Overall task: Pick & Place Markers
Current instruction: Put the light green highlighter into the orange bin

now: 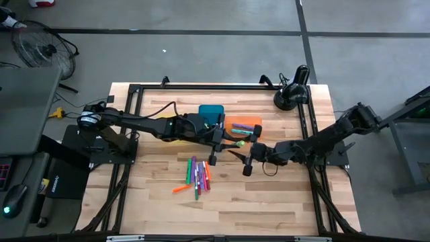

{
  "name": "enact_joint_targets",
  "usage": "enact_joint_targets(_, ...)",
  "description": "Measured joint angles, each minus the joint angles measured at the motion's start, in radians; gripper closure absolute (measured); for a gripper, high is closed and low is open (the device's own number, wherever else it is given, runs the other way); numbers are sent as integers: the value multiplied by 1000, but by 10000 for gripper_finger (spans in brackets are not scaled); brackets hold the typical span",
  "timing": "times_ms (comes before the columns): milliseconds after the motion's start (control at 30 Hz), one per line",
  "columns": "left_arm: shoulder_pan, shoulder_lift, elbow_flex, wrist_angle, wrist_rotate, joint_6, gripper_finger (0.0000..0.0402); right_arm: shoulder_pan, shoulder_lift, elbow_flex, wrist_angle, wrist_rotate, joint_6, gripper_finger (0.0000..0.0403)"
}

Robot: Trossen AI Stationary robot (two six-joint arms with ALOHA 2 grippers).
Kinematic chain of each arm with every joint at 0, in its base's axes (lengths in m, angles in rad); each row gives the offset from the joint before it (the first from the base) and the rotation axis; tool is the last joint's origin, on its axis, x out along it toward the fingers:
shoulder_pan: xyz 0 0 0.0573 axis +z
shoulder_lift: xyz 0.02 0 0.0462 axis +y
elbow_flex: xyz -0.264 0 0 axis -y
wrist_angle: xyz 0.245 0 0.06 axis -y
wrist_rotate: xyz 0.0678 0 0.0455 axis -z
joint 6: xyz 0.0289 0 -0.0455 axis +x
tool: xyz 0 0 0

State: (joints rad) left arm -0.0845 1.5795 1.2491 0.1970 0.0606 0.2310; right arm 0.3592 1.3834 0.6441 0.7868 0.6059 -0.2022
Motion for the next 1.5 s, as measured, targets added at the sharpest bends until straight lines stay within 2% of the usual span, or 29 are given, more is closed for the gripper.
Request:
enact_joint_targets(200, 2, 0, 0, -9, -14, 8, 348, 1, 0, -1, -10, 87, -13, 351)
enact_joint_targets(400, 1, 0, 0, -25, -31, 3, 343, 1, 0, -1, -38, 118, 13, 351)
enact_joint_targets(633, 0, 0, 0, -97, -110, 6, 247, -6, 0, -2, -94, 192, 49, 351)
enact_joint_targets(767, -4, -50, -2, -234, -206, 21, 221, -38, -8, -2, -187, 226, 117, 351)
enact_joint_targets(833, -8, -80, 19, -319, -265, 15, 218, -64, -15, 1, -265, 223, 168, 351)
enact_joint_targets(933, -8, -137, 24, -540, -336, -35, 216, -113, -17, 50, -463, 212, 245, 351)
enact_joint_targets(1133, -8, -216, 25, -795, -337, -130, 215, -228, -8, 234, -931, 81, 357, 351)
enact_joint_targets(1267, -8, -320, -127, -740, -312, -161, 222, -284, 3, 329, -1142, 18, 376, 351)
enact_joint_targets(1500, -8, -628, -549, -305, -252, -217, 254, -373, 61, 376, -1290, -135, 379, 351)
